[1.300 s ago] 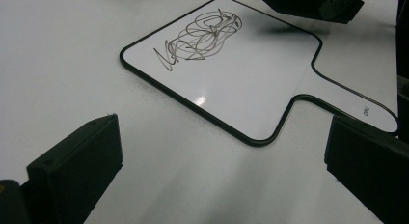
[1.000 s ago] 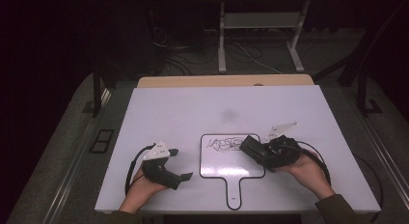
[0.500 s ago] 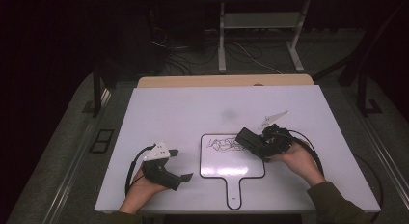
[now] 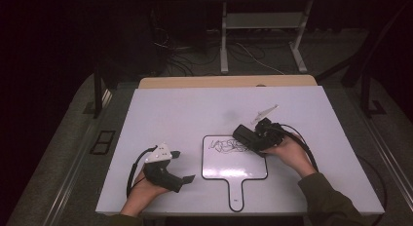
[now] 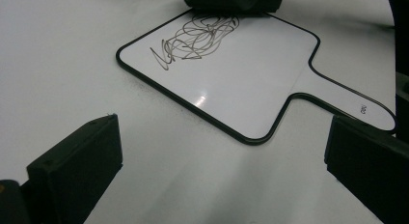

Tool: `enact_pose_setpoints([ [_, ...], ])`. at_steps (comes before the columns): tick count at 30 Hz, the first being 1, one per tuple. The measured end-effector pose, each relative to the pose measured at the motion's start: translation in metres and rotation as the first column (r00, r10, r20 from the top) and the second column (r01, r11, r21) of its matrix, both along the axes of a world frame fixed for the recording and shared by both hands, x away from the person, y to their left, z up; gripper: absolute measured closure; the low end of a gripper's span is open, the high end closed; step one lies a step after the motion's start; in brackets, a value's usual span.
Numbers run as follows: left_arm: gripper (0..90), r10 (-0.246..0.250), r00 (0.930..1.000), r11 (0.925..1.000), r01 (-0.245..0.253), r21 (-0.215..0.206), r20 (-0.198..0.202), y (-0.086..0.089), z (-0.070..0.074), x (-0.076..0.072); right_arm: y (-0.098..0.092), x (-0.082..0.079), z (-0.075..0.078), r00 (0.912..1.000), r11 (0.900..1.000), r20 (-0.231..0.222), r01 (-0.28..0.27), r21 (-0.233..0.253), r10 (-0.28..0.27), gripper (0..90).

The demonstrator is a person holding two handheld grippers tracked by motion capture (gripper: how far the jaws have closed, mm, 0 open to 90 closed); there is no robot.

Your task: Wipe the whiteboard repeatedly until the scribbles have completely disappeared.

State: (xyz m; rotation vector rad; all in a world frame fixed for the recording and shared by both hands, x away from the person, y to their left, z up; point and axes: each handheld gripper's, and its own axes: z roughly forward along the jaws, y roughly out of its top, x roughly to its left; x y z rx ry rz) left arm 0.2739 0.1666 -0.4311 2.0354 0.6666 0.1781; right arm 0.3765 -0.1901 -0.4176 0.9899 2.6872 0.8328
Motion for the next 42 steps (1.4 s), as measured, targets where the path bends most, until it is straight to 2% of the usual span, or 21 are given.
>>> enact_pose_setpoints([
  [5,0.0,-0.001,1.0000,1.0000,0.001,-0.001,0.000,0.000,0.000,-0.001,0.008,0.007,-0.003,1.0000,0.999,0.002,-0.003,-0.033,0.003,38.8],
  [11,0.0,-0.002,1.0000,1.0000,0.002,-0.001,-0.003,0.000,0.000,0.000,0.012,0.010,-0.004,1.0000,0.999,0.001,-0.001,-0.038,0.001,38.7],
  [17,0.0,-0.002,1.0000,1.0000,0.002,-0.001,-0.003,0.001,-0.001,-0.001,0.012,0.012,-0.008,0.9999,0.998,-0.003,-0.012,-0.065,0.011,38.4],
  [24,0.0,-0.001,1.0000,1.0000,0.001,-0.002,-0.003,0.001,-0.001,-0.001,0.010,0.014,-0.008,0.9998,0.999,-0.014,-0.016,-0.046,0.015,37.9],
  [28,0.0,-0.002,1.0000,1.0000,0.002,0.000,-0.003,0.001,-0.001,-0.001,0.010,0.014,-0.007,0.9998,0.999,-0.008,-0.017,-0.042,0.016,38.3],
  [34,0.0,-0.002,1.0000,1.0000,0.002,-0.001,-0.003,0.001,-0.001,-0.001,0.016,0.008,-0.006,0.9990,0.995,0.034,-0.026,-0.096,0.030,38.9],
  [42,0.0,-0.002,1.0000,1.0000,0.002,0.000,-0.005,0.000,-0.001,-0.001,0.021,0.004,-0.006,0.9969,0.991,0.042,-0.062,-0.116,0.068,38.9],
])
